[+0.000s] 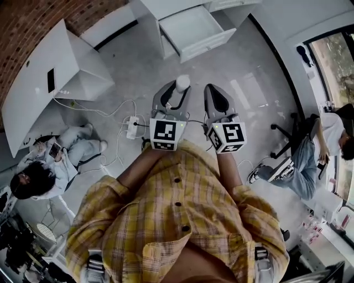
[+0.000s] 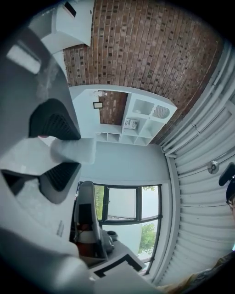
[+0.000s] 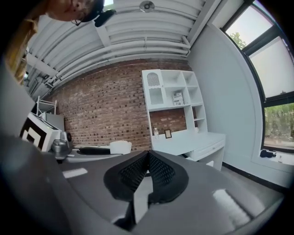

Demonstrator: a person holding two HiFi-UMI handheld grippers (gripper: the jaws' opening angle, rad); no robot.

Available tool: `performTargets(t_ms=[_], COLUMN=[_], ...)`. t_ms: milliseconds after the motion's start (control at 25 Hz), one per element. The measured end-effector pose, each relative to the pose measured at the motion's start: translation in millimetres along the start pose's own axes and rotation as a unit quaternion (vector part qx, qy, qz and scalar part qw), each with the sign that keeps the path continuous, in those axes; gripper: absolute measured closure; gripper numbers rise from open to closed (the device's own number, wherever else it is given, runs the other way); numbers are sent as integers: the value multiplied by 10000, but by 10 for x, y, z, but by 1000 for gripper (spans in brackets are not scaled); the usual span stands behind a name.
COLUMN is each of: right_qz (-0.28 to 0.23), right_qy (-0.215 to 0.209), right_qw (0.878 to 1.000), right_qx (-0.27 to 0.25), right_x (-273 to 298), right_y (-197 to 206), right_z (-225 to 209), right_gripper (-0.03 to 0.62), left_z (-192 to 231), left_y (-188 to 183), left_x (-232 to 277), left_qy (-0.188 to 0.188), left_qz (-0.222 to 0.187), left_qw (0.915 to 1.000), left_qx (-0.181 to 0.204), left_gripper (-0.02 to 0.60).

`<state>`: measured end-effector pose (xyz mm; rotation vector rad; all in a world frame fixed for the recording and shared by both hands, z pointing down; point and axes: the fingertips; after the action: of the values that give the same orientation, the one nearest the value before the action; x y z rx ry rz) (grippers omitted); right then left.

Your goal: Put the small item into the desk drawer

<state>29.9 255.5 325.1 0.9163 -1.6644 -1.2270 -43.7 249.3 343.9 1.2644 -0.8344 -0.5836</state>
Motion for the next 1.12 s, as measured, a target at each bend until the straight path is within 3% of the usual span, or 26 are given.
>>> performTargets(t_ms=[440, 1120], right_qz=[147, 224], right_qy=[66, 471], right_qw=[9999, 9986], right_qx=[-43, 47], right_x=[1357, 2266], right_y=[-390, -453], right_z=[-341, -724], right_gripper=[603, 602], left_z=[919, 1595], left_y=[-343, -347], left_x=[1100, 1919], left_qy=[177, 455], left_qz=[127, 346], left_qw=[9997, 9980], left_qx=[-142, -277], left_gripper=[416, 416])
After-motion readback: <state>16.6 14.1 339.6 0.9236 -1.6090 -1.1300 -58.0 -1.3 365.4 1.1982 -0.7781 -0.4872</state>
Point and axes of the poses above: the fingertips, and each gripper's own axes: x forward along the fingers, z to its left, y out of its underside, and after that the axes turned 5 degrees about y, right-handed
